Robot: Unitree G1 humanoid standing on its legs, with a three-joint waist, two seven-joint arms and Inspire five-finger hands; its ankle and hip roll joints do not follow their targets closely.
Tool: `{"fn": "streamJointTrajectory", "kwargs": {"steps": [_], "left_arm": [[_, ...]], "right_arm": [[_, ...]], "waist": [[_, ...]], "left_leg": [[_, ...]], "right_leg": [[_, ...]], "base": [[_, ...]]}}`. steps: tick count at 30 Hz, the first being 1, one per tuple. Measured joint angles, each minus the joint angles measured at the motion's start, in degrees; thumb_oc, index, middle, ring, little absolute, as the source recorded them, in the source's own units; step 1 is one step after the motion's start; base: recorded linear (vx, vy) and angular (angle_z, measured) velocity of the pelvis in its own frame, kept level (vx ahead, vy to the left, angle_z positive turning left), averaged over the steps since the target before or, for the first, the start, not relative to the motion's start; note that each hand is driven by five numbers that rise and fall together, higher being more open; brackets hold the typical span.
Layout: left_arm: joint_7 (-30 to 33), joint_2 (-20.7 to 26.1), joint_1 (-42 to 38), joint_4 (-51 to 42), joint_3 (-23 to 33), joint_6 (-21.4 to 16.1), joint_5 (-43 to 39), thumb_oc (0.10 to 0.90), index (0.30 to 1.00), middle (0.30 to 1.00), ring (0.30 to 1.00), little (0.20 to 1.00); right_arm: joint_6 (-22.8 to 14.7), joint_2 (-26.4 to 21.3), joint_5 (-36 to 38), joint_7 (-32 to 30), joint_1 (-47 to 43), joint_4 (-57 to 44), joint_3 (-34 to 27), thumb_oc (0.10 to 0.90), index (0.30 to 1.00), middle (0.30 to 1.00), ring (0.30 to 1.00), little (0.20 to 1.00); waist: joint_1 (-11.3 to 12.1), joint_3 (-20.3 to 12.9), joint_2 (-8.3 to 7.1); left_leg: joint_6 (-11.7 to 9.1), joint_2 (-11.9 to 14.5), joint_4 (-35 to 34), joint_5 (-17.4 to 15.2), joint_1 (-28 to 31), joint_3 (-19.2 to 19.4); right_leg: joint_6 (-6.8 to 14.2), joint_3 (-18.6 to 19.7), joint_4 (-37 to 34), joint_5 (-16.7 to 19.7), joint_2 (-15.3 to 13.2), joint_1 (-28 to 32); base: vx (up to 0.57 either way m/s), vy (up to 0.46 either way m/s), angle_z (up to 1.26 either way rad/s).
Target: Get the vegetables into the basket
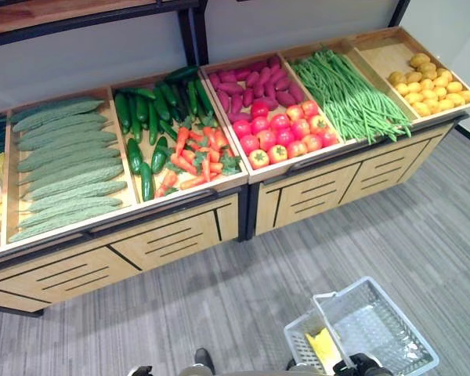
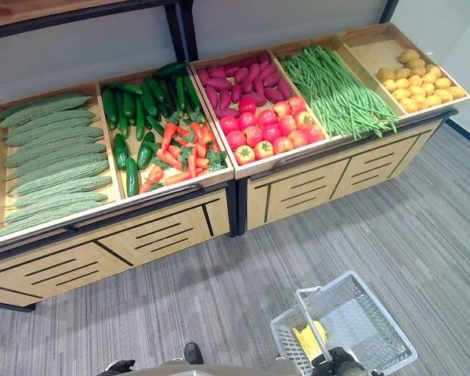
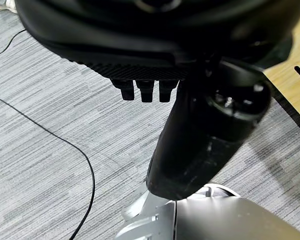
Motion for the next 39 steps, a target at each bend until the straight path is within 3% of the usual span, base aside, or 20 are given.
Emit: {"fn": "streamJointTrajectory", "kwargs": {"steps": [7, 10, 11, 12, 13, 15, 17, 19, 21, 22, 26, 35, 39], "left_arm": [[0.0, 1.7, -0.4, 1.3, 2.0, 0.0, 0.1, 0.900, 1.000, 1.000, 1.000, 1.000], [0.0, 2.4, -1.3, 2.3, 2.3, 0.0, 0.0, 0.900, 1.000, 1.000, 1.000, 1.000], [0.0, 2.8, -1.8, 2.2, 2.2, 0.0, 0.0, 0.900, 1.000, 1.000, 1.000, 1.000], [0.1, 3.5, -2.1, 2.2, 2.2, -0.1, 0.0, 0.900, 1.000, 1.000, 1.000, 1.000], [0.1, 4.7, -2.6, 2.5, 2.2, -0.1, 0.1, 0.900, 1.000, 1.000, 1.000, 1.000], [0.1, 5.3, -2.8, 2.5, 2.1, -0.4, 0.1, 0.900, 1.000, 1.000, 1.000, 1.000], [0.1, 5.2, -3.0, 2.5, 2.0, -0.6, 0.1, 0.900, 1.000, 1.000, 1.000, 1.000], [0.1, 5.8, -2.9, 2.7, 2.0, -0.5, 0.1, 0.900, 1.000, 1.000, 1.000, 1.000], [0.1, 4.9, -2.2, 2.4, 1.9, -0.6, 0.1, 0.900, 1.000, 1.000, 1.000, 1.000], [0.1, 4.4, -1.1, 2.1, 2.0, -0.6, 0.1, 0.900, 1.000, 1.000, 1.000, 1.000], [0.1, 3.4, 0.0, 2.1, 2.0, 0.0, 0.1, 0.900, 1.000, 1.000, 1.000, 1.000], [1.3, 3.6, -1.2, -1.3, 2.3, -0.3, -2.6, 0.900, 1.000, 1.000, 1.000, 1.000], [1.2, 3.8, 2.0, -12.5, 2.4, -1.4, -7.9, 0.900, 1.000, 1.000, 1.000, 1.000]], "right_arm": [[0.0, 1.8, 0.0, 0.1, 0.1, 0.2, 0.0, 0.400, 0.300, 0.300, 0.300, 0.300], [-0.2, 2.3, 0.1, -0.1, -0.6, 0.2, 0.0, 0.400, 0.300, 0.300, 0.300, 0.300], [-0.6, 2.5, 0.1, 0.0, -0.8, -0.2, 0.0, 0.400, 0.300, 0.300, 0.300, 0.300], [-0.9, 2.9, 0.1, 0.1, -0.8, -0.3, 0.1, 0.400, 0.300, 0.300, 0.300, 0.300], [-0.9, 4.2, 0.1, 0.4, -0.9, -0.3, 0.1, 0.400, 0.300, 0.300, 0.300, 0.300], [-0.9, 5.8, 0.1, 0.9, -0.5, 0.3, 0.3, 0.400, 0.300, 0.300, 0.300, 0.300], [-0.9, 6.8, 0.3, 0.5, -0.6, 1.0, 0.5, 0.400, 0.300, 0.300, 0.300, 0.300], [-0.8, 7.2, 0.6, 0.9, -0.5, 1.1, 0.2, 0.400, 0.300, 0.300, 0.300, 0.300], [-0.5, 7.1, 0.6, 0.5, -0.5, 1.1, -0.6, 0.400, 0.300, 0.300, 0.300, 0.300], [-0.3, 6.5, 0.6, 0.5, -0.5, 1.2, -0.4, 0.400, 0.300, 0.300, 0.300, 0.300], [-0.3, 5.3, 0.6, 0.4, -0.6, -0.2, -0.2, 0.400, 0.300, 0.300, 0.300, 0.300], [-0.3, 4.3, 0.6, 0.3, -0.6, -0.1, 0.0, 0.400, 0.300, 0.300, 0.300, 0.300], [-0.2, 1.8, 0.6, -0.2, 0.3, -1.5, 0.0, 0.400, 0.300, 0.300, 0.300, 0.300]], "waist": [[0.0, 0.2, -3.83], [-0.1, 1.5, -4.91], [-0.1, 2.6, -5.17], [-0.4, 3.1, -5.93], [-0.5, 3.6, -7.51], [-0.4, 3.6, -8.59], [-0.8, 3.5, -8.67], [-1.6, 3.1, -9.63], [-1.7, 3.4, -8.76], [-1.3, 3.3, -8.45], [-1.6, 2.9, -7.29], [-1.5, 1.6, -5.02], [-1.2, 0.7, -2.51]], "left_leg": [[1.1, -1.2, -0.7, -1.1, 0.3, 0.6], [2.1, -1.7, -2.7, -1.0, 1.8, 0.4], [3.2, -1.8, -2.7, -0.8, 2.1, -0.4], [3.7, -1.7, -2.6, -0.5, 2.0, -1.2], [3.5, -1.8, -2.7, -0.6, 1.3, -2.8], [3.6, -1.8, -2.7, -0.5, -0.4, -4.5], [3.6, -1.8, -2.7, -0.2, -2.2, -6.7], [2.4, -1.9, -2.7, 0.5, -3.1, -8.6], [1.4, -0.6, -2.7, 0.5, -2.6, -8.7], [0.2, -0.2, -2.6, 1.1, -1.8, -8.3], [-1.7, 1.1, -2.3, 0.8, -1.0, -8.4], [-2.3, 0.6, -2.3, 0.2, -0.3, -11.8], [-2.3, 0.6, -2.4, 0.2, -0.7, -12.3]], "right_leg": [[0.3, 2.5, 6.9, -0.7, -2.6, -3.5], [0.4, 6.0, 18.3, -0.9, -5.4, -8.4], [2.8, 10.6, 24.1, -2.7, -6.0, -12.0], [4.2, 14.0, 23.8, -3.9, -5.0, -12.8], [4.5, 18.2, 18.8, -4.0, -3.2, -13.1], [4.2, 22.1, 8.9, -2.4, -1.4, -13.4], [4.0, 24.6, 0.2, 0.0, -0.1, -12.6], [3.4, 25.6, -3.0, 2.2, 0.9, -11.5], [2.8, 26.0, -3.4, 3.7, 2.3, -10.4], [1.5, 25.3, -3.8, 5.7, 2.7, -9.8], [0.0, 25.0, -5.3, 6.7, 4.2, -7.8], [-0.1, 21.6, -7.1, 5.9, 3.9, -4.4], [0.0, 20.8, -7.2, 5.8, 3.9, -4.3]], "base": [[-0.04, 0.132, -0.04], [-0.01, 0.079, 0.04], [0.03, 0.001, 0.18], [0.07, -0.045, 0.48], [0.06, -0.041, 0.57], [0.04, -0.081, 0.62], [0.05, -0.071, 0.66], [0.11, -0.052, 0.75], [0.07, -0.024, 0.40], [0.03, -0.015, -0.04], [0.05, -0.065, -0.06], [0.04, -0.074, 0.19], [0.00, -0.030, 0.08]]}}
